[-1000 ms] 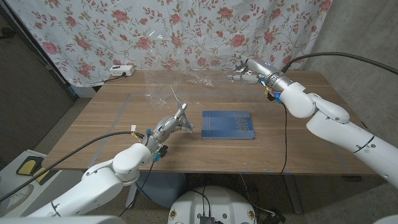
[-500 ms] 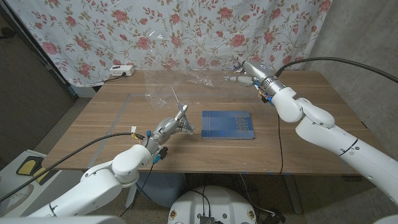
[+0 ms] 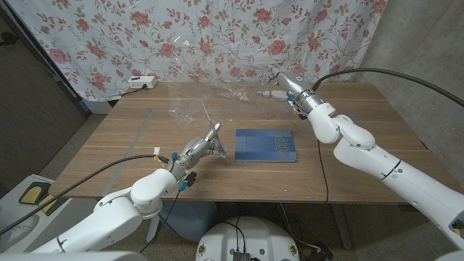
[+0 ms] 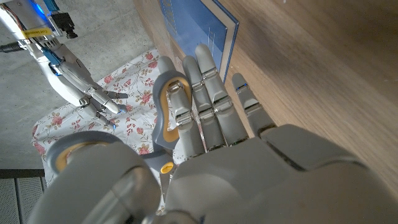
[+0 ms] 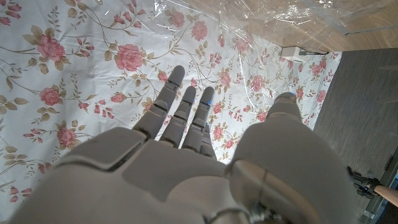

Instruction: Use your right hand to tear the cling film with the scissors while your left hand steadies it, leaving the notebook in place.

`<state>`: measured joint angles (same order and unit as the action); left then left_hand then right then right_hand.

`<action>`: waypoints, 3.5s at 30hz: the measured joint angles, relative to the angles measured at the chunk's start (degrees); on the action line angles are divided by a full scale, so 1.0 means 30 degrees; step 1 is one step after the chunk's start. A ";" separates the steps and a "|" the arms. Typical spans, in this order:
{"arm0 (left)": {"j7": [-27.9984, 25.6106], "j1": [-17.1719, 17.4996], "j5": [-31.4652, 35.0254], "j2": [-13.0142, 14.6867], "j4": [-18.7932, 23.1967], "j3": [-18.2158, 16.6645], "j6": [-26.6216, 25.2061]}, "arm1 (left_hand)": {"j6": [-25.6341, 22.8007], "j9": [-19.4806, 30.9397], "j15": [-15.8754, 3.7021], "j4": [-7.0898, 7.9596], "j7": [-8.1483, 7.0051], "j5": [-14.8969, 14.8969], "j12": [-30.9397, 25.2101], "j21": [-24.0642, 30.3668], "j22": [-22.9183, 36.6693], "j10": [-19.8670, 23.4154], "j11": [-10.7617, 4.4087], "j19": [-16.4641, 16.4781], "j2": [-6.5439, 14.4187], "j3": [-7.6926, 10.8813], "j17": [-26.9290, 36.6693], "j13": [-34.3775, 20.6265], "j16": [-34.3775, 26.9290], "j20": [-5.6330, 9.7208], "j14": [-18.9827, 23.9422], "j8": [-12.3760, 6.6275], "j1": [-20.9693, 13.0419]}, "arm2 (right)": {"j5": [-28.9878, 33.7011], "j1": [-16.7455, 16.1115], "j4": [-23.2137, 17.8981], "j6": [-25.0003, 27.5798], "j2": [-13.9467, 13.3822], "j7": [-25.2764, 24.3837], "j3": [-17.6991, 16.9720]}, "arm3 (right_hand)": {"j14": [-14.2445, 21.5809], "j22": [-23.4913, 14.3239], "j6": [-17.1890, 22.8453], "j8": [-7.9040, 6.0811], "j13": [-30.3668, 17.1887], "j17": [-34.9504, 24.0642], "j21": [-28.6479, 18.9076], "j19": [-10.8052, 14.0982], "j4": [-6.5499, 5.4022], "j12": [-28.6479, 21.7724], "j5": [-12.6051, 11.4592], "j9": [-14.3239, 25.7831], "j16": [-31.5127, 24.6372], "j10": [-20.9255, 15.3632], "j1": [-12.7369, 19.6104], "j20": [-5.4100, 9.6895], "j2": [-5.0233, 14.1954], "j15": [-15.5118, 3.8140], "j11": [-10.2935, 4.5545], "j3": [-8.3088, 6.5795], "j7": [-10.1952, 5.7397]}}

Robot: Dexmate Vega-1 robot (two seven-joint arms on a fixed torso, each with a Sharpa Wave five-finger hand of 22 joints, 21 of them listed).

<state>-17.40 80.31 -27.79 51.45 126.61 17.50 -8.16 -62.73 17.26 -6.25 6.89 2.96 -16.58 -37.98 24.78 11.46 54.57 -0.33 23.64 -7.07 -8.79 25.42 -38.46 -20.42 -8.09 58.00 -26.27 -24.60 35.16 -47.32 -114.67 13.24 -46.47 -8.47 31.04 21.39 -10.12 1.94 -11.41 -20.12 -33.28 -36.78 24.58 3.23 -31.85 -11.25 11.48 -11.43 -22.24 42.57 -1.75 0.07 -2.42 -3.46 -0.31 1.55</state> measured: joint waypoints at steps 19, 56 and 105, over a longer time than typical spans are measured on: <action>0.0081 0.0068 -0.0059 0.0204 0.0298 0.0063 -0.0238 | 0.0002 -0.0063 0.0004 -0.0055 -0.0001 0.0000 0.0132 -0.0072 0.0002 -0.0001 -0.0002 0.0000 0.0076 -0.0052 -0.0003 -0.0060 -0.0031 0.0000 0.0004 0.0035 -0.0076 | 0.3372 0.1975 0.2742 0.0554 0.1882 -0.1155 0.2877 | -0.0644 -0.0003 0.0038 0.0011 0.0048 0.0301 0.0337 -0.0257 -0.0078 0.0305 -0.0146 0.0000 0.0074 0.0986 -0.0494 0.0010 -0.0343 -0.0038 0.0466 0.0288 0.0105; -0.0266 0.1077 -0.0148 0.0679 0.1026 -0.0817 -0.0417 | 0.0002 -0.0031 0.0075 -0.0132 -0.0001 -0.0148 0.0222 -0.0213 0.0003 0.0001 -0.0005 0.0000 0.0400 -0.0290 0.0078 -0.0237 -0.0145 0.0001 -0.0059 0.0259 -0.0608 | 0.5338 0.5393 0.6983 0.3806 0.4550 0.2050 0.6305 | -0.2111 -0.0230 -0.0964 0.0144 0.1264 0.0976 0.1039 -0.0488 -0.0623 0.3774 -0.0442 0.0040 0.0000 0.5421 -0.2655 -0.0442 -0.0492 0.0063 0.2578 0.1151 0.0947; -0.0144 0.1416 -0.0293 0.0588 0.1081 -0.0996 -0.0491 | -0.0039 0.0062 0.0076 -0.0185 0.0040 -0.0296 0.0277 -0.0289 0.0004 0.0132 -0.0135 0.0000 0.0874 -0.0554 0.0161 -0.0330 -0.0259 0.0001 -0.0268 0.0499 -0.1081 | 0.4535 0.8483 1.2828 0.6023 0.7584 0.1295 1.0068 | -0.2167 -0.0585 -0.1488 -0.0228 0.2384 0.1040 0.0572 -0.0499 0.0912 0.5685 -0.0132 0.0037 -0.0760 0.4443 -0.0239 -0.0845 0.1442 0.0251 0.2874 -0.0388 0.0378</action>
<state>-17.83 84.56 -28.67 53.22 129.86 14.51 -9.63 -62.84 17.45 -6.03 6.33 3.08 -17.46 -37.15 23.91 11.47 54.97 -0.73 23.64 -4.44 -10.46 25.90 -39.45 -21.20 -8.09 57.19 -24.78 -27.84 48.77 -21.88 -76.19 31.31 -23.72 -4.59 61.25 14.89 -11.88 -2.53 -12.10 -12.97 -30.16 -35.06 23.09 5.97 -14.79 -11.64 11.59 -13.71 -8.91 41.85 -4.28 4.40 -1.67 5.17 -1.47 2.69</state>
